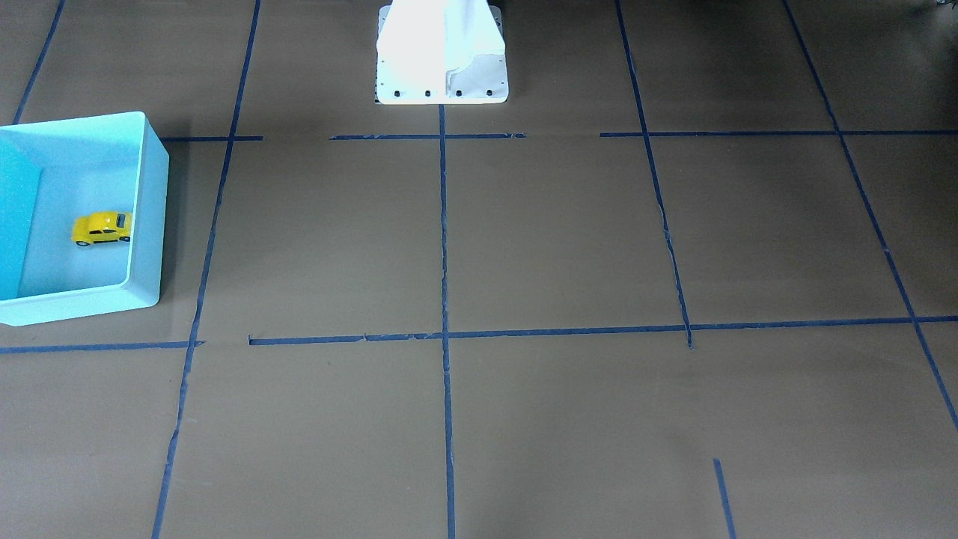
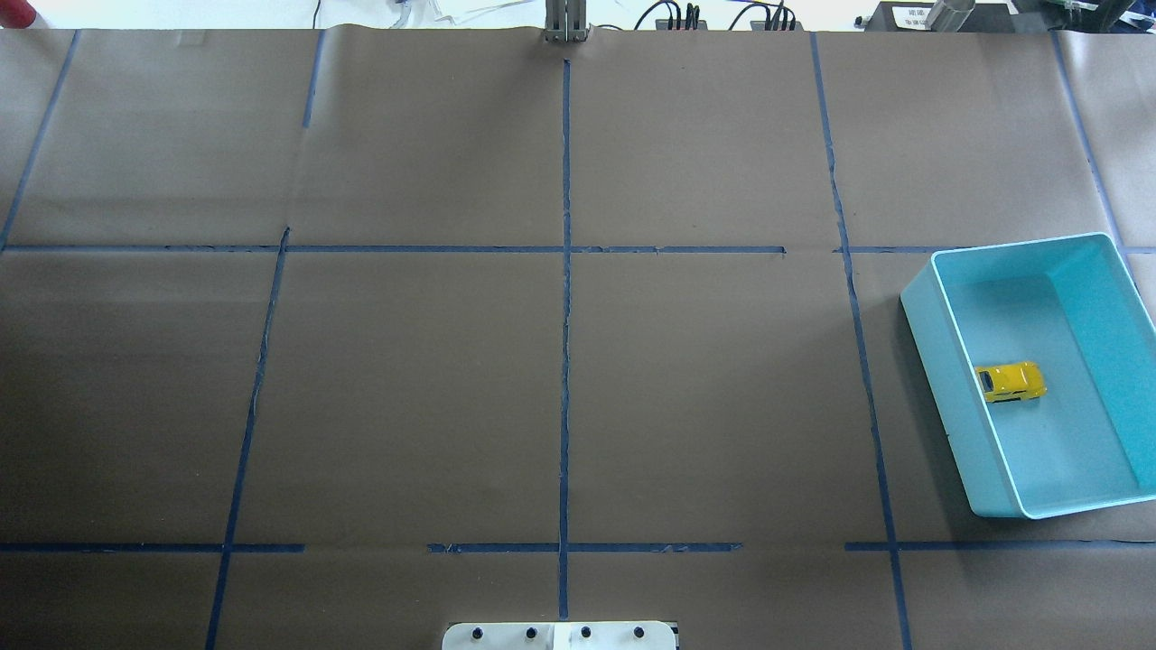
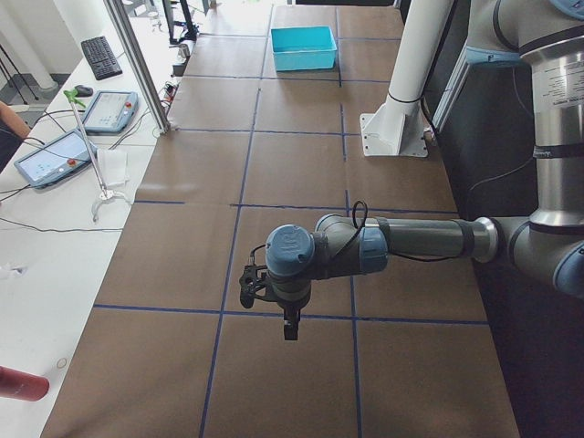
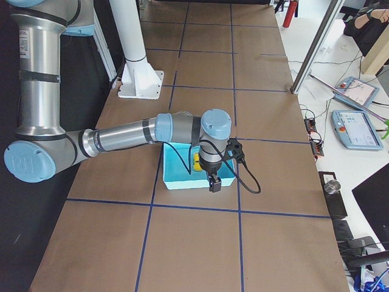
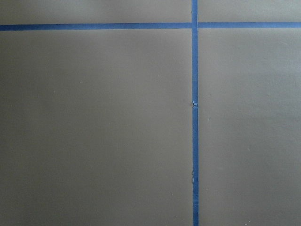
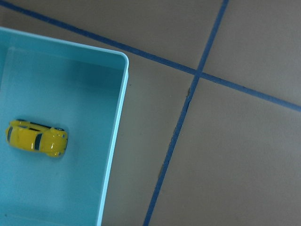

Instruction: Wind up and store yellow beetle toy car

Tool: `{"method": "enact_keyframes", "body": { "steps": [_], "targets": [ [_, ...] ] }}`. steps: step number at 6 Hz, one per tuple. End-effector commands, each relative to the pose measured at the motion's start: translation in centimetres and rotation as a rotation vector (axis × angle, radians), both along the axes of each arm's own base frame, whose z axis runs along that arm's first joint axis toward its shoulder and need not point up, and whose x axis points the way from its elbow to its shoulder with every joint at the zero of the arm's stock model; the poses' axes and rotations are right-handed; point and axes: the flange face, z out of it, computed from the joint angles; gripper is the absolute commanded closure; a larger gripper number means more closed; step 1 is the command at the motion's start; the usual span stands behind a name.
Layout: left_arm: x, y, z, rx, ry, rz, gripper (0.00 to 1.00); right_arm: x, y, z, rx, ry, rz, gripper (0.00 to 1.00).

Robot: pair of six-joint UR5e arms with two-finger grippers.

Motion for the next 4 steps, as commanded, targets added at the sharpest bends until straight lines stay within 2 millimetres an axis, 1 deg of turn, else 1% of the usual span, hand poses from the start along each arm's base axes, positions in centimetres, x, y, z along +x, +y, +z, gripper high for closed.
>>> {"method": "enact_keyframes", "body": {
  "steps": [1,2,3,4],
  "targets": [
    [0.0,0.0,0.0,-0.002,0.000,0.000,0.00,0.1,0.7,0.8,-0.214,-0.025,0.206,0.00],
    [0.0,0.0,0.0,-0.002,0.000,0.000,0.00,0.5,1.8,2.3,-0.248,-0.022,0.218,0.00],
    [0.0,0.0,0.0,-0.002,0.000,0.000,0.00,0.9,3.5,5.3,-0.313,-0.019,0.230,0.00],
    [0.0,0.0,0.0,-0.003,0.000,-0.001,0.00,0.9,3.7,6.3,-0.333,-0.014,0.229,0.00]
  ]
}}
